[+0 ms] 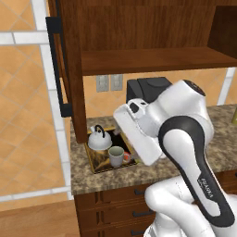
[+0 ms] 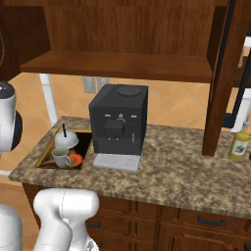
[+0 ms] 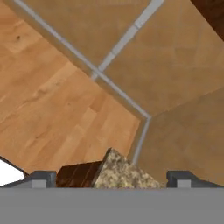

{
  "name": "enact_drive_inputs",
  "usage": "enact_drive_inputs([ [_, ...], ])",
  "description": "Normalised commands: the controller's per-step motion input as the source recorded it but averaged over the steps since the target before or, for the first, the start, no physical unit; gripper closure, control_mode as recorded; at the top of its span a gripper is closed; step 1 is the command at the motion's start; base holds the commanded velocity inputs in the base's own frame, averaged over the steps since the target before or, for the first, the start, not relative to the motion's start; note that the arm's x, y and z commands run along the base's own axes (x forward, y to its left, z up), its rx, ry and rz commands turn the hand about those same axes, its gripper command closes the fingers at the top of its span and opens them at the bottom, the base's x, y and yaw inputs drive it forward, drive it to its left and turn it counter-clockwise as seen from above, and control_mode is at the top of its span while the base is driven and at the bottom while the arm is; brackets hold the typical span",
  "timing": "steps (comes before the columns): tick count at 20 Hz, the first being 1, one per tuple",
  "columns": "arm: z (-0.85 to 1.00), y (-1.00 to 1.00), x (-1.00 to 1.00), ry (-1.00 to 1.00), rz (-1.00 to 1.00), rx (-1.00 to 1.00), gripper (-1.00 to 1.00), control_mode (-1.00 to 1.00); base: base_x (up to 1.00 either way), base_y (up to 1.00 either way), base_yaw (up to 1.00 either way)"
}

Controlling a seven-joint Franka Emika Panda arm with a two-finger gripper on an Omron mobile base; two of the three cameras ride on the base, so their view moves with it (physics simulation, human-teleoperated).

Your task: Pick the kettle from the counter and place it on the tray. Then pick the mug from the cabinet and place it on the tray. Then close the cabinet doors.

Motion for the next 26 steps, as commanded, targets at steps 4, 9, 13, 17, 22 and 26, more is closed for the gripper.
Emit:
enact_drive_inputs([
  [4, 0.15, 0.52, -0.09, -0.41, 0.32, 0.0, -1.0, -1.0, 0.0, 0.0, 0.0],
  [9, 0.3, 0.51, -0.26, -0.33, 0.06, 0.17, -1.0, -1.0, 0.0, 0.0, 0.0],
  [13, 0.39, 0.1, -0.5, -0.19, 0.0, 0.25, -1.0, -1.0, 0.0, 0.0, 0.0],
  [17, 0.37, 0.05, -0.53, -0.22, 0.0, 0.16, -1.0, -1.0, 0.0, 0.0, 0.0],
  [22, 0.4, 0.37, -0.12, -0.22, 0.0, 0.02, -1.0, -1.0, 0.0, 0.0, 0.0],
  [26, 0.24, 0.61, 0.05, -0.07, 0.0, 0.01, -1.0, -1.0, 0.0, 0.0, 0.0],
])
